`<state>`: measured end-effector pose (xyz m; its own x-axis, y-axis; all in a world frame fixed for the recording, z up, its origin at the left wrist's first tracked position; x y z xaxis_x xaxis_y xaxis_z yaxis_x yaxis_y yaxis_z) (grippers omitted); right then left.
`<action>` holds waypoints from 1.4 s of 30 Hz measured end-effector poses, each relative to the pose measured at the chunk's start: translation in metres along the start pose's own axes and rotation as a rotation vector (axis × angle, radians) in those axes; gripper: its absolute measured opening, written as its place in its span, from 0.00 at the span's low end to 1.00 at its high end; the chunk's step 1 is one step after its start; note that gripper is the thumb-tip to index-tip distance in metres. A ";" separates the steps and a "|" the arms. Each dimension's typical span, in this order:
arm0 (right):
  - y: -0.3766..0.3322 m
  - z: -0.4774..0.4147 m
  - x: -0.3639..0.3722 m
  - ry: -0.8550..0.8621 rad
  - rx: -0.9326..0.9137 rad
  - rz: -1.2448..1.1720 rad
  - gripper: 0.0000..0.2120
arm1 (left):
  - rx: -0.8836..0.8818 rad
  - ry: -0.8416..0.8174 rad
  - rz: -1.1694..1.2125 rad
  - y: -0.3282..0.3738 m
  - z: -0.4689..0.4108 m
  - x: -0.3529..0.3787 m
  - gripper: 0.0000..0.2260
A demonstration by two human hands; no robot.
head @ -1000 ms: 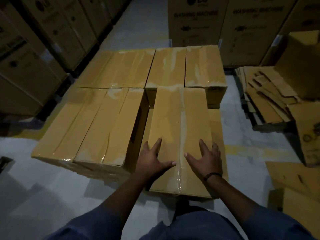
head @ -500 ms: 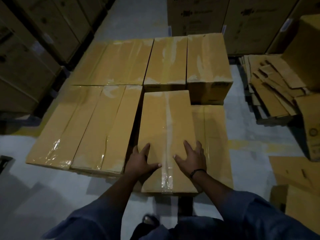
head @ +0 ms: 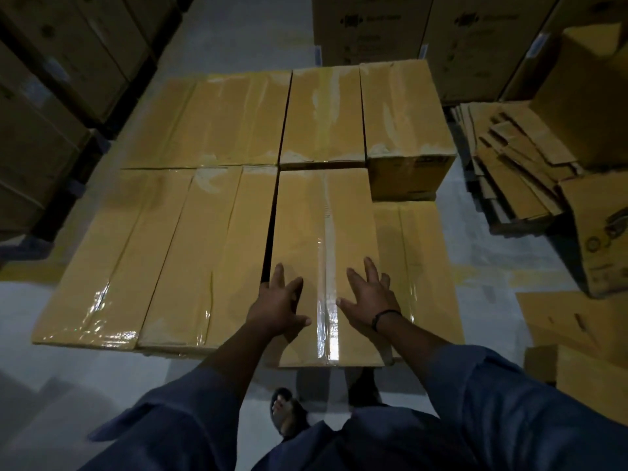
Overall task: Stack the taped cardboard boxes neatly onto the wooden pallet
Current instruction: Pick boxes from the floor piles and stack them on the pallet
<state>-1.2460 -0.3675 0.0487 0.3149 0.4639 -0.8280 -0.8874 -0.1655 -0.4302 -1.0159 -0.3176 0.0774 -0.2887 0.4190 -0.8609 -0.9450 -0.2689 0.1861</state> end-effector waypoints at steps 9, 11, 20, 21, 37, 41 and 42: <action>-0.031 -0.008 0.011 -0.089 0.025 0.129 0.39 | 0.140 -0.090 -0.296 -0.012 -0.010 -0.010 0.52; -0.036 -0.001 0.016 -0.104 0.010 0.186 0.41 | 0.176 -0.129 -0.328 -0.019 -0.004 0.000 0.58; -0.056 0.049 0.046 -0.196 -0.081 0.336 0.52 | 0.360 -0.142 -0.380 -0.059 0.022 0.027 0.65; -0.057 0.054 0.048 -0.210 -0.082 0.343 0.54 | 0.379 -0.131 -0.395 -0.063 0.023 0.028 0.66; -0.066 0.078 0.057 -0.182 -0.066 0.383 0.54 | 0.390 -0.037 -0.368 -0.077 0.033 0.023 0.63; -0.065 0.078 0.055 -0.189 -0.074 0.388 0.53 | 0.365 -0.045 -0.344 -0.078 0.035 0.023 0.62; -0.065 0.077 0.054 -0.186 -0.075 0.389 0.53 | 0.359 -0.045 -0.338 -0.078 0.035 0.022 0.61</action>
<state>-1.1973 -0.2647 0.0595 -0.1104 0.5019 -0.8578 -0.8991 -0.4183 -0.1290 -0.9542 -0.2571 0.0606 0.0439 0.4701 -0.8815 -0.9779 0.2008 0.0584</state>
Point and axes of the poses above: each hand's wrist, its own z-axis away from the middle knuckle, its own x-axis out of the palm, y = z × x, the point moved 3 cm from there along -z, towards the middle knuckle, and after that the axes turned 7 degrees about -x, right-handed, at the moved point
